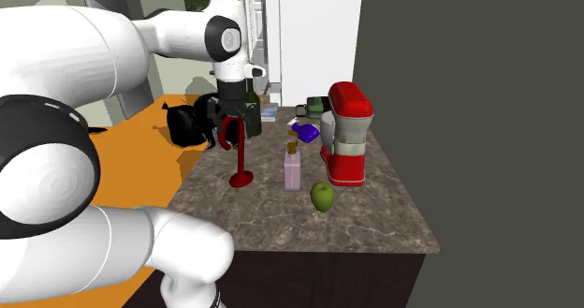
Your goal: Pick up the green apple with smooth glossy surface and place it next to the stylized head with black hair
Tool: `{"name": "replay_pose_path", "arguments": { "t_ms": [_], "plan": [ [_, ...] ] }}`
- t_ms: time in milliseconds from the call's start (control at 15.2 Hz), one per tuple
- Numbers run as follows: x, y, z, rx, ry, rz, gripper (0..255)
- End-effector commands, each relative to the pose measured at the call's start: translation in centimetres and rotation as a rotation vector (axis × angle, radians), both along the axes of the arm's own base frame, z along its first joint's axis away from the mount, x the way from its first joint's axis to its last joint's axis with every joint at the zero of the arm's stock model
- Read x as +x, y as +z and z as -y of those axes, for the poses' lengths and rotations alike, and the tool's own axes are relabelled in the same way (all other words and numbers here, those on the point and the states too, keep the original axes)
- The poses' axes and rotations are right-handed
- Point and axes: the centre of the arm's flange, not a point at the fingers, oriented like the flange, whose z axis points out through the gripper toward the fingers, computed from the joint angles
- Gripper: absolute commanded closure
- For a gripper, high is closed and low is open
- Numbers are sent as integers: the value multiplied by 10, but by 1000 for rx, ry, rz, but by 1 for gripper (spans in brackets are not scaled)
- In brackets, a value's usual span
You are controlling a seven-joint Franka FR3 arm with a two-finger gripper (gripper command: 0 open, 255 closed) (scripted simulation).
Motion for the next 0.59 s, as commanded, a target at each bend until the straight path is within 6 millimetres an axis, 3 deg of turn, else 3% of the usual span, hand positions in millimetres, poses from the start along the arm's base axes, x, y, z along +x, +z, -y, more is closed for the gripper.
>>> {"name": "replay_pose_path", "arguments": {
  "t_ms": [0, 528],
  "plan": [
    [0, 0, 0, 0, 0, 0, 0],
    [11, -67, 75, -22, 175, 63, 0]
  ]
}}
